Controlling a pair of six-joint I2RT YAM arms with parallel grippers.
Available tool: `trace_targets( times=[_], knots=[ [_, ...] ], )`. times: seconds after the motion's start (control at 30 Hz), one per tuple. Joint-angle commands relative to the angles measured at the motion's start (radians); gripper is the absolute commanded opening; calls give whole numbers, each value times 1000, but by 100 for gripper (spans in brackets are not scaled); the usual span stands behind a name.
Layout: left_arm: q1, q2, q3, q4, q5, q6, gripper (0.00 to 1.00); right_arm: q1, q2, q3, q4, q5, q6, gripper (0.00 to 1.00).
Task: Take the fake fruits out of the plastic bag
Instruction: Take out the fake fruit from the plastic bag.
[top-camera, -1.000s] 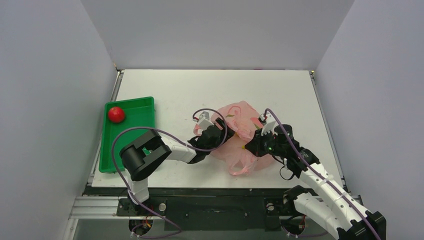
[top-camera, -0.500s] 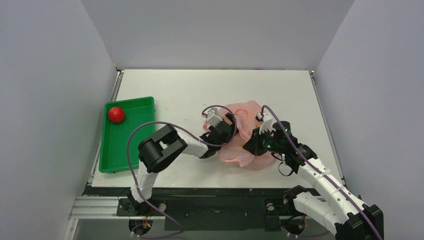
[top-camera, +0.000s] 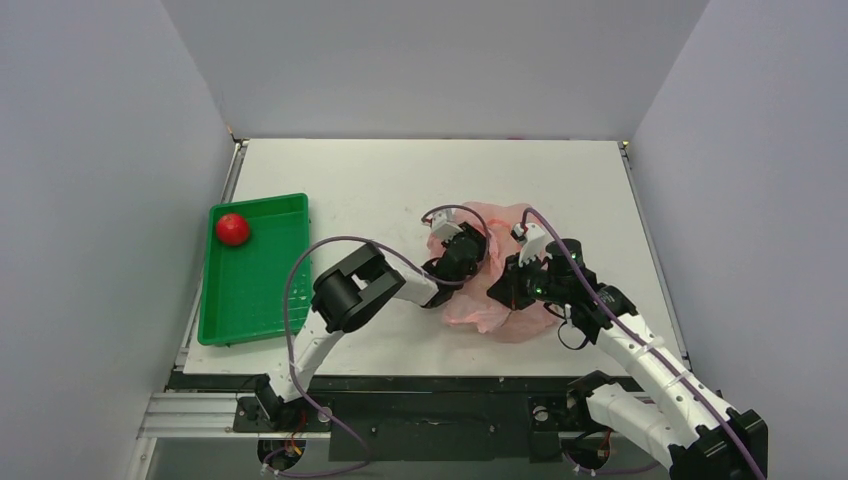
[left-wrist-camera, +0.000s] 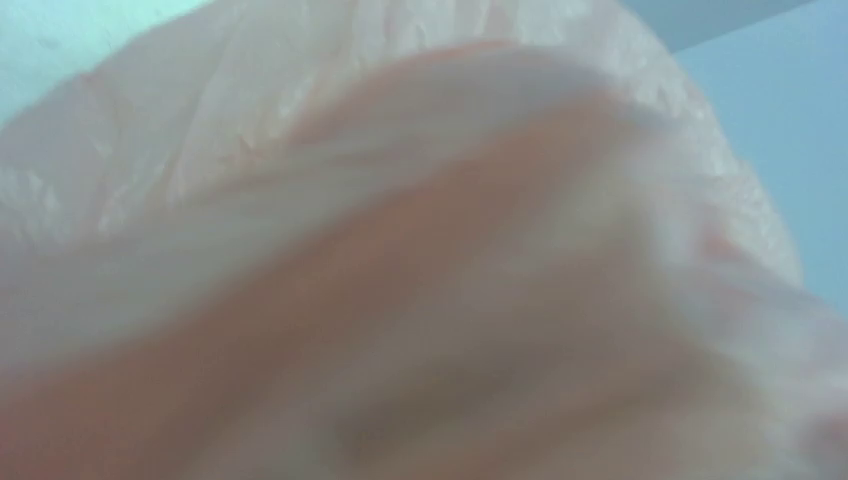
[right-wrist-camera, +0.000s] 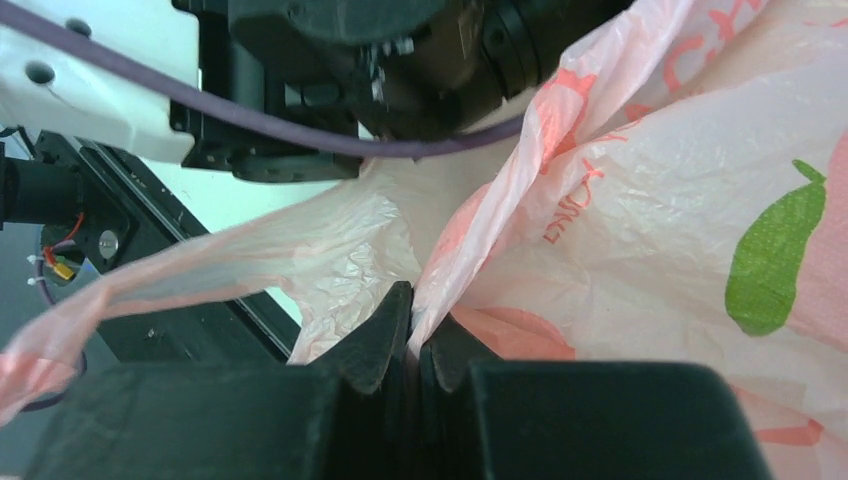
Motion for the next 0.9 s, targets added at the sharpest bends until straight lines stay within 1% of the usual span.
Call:
trace_targets(
  times=[0.0,0.03,0.13,0.17,0.3,0.4,0.5,0.63,0.7,0.73,0.77,0.8,0.87],
  knots=[
    [61,-28,-5,78,40,3,1,-1,-31,34,-10,41,-26,0],
    [73,-56,-31,99,82,2,0,0,-35,25,-8,54,-25,0],
    [99,-128,-106,146,142,9,0,0,-28,20,-7,86,-17,0],
    [104,-171,-156,168,168,8,0,0,-20,20,-8,88,-16,0],
    [125,-318,-319,231,203,27,0,2,-4,22,-18,95,0,0],
    [139,-407,-401,222,229,45,0,4,-2,28,-34,113,3,0],
    [145,-503,-510,255,230,41,0,8,-5,39,-57,156,7,0],
    [175,-575,-572,204,346,-47,0,7,-5,60,-74,285,39,0],
    [183,-604,-600,190,416,-92,0,6,-11,53,-36,340,65,0],
    [186,-621,-607,157,476,-117,0,6,-11,52,-6,354,69,0],
    [189,-629,-607,134,508,-129,0,5,-7,54,7,381,74,0],
    [190,-640,-609,90,574,-146,0,5,-2,55,34,397,77,0],
    [185,-660,-627,67,658,-156,0,4,17,58,78,434,83,0]
  ],
)
